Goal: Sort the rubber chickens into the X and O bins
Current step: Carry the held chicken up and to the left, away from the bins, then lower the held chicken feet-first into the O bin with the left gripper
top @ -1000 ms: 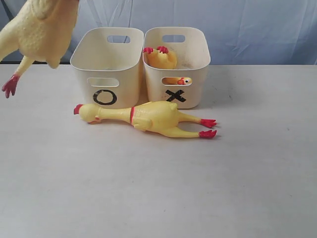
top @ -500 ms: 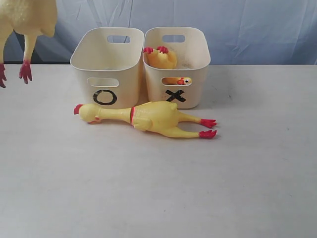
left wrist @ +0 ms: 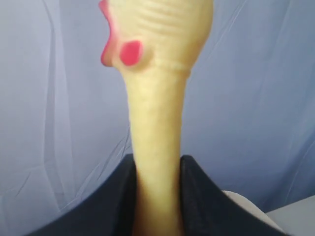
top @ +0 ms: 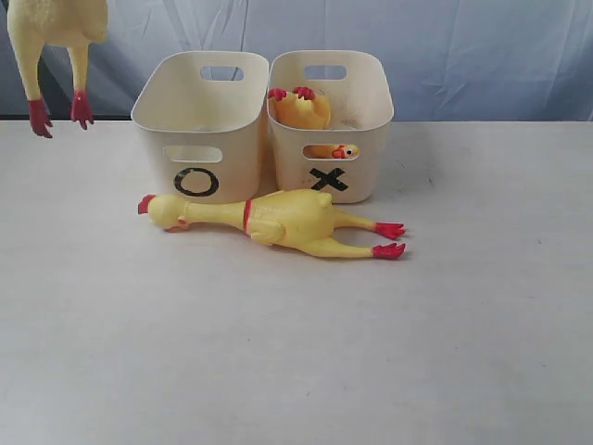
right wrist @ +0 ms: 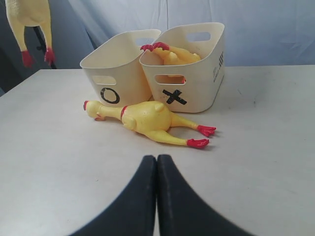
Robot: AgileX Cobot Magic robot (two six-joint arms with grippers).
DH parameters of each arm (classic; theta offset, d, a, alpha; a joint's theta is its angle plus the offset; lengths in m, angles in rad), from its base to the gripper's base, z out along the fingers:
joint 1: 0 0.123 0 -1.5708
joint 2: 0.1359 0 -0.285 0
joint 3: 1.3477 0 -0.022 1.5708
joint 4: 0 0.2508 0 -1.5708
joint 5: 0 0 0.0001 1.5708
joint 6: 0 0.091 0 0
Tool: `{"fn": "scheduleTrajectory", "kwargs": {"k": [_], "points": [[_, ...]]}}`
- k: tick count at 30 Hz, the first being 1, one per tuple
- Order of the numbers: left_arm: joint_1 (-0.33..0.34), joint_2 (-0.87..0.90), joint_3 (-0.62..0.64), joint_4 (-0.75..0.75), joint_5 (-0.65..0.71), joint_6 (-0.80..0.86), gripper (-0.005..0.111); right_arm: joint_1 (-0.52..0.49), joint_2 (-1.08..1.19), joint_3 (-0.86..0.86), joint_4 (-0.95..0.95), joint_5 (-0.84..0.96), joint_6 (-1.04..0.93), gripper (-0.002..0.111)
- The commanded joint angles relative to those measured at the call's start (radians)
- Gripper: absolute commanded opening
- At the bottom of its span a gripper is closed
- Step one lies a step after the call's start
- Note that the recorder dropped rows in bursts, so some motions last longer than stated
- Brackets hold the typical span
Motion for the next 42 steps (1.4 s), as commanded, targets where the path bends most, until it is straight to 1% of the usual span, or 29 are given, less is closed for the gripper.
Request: {"fn": "scheduleTrajectory", "kwargs": {"k": [1, 6, 12, 15, 23, 27, 33, 42], "points": [[0.01, 0.066, -0.1, -0.034, 0.033, 0.023, 0.0, -0.004, -0.005, 0.005, -0.003, -0.005, -0.005, 0.0], [0.01, 0.146, -0.215, -0.034, 0.039, 0.012, 0.0, -0.004, -0.005, 0.005, -0.003, -0.005, -0.005, 0.0], [0.01, 0.248, -0.362, -0.034, 0.035, -0.092, 0.0, -0.004, -0.005, 0.005, -0.003, -0.005, -0.005, 0.0], [0.01, 0.294, -0.416, -0.034, 0.037, -0.107, 0.0, -0.004, -0.005, 0.005, -0.003, -0.005, -0.005, 0.0], [0.01, 0.403, -0.522, -0.034, 0.035, -0.194, 0.0, -0.004, -0.005, 0.005, -0.003, -0.005, -0.005, 0.0], [0.006, 0.448, -0.564, -0.034, 0.07, -0.211, 0.0, -0.004, -0.005, 0.005, -0.003, -0.005, -0.005, 0.0], [0.006, 0.506, -0.635, -0.034, 0.091, -0.291, 0.0, -0.004, -0.005, 0.005, -0.003, -0.005, -0.005, 0.0], [-0.03, 0.568, -0.707, -0.034, 0.08, -0.312, 0.0, -0.004, -0.005, 0.005, -0.003, -0.005, -0.005, 0.0]]}}
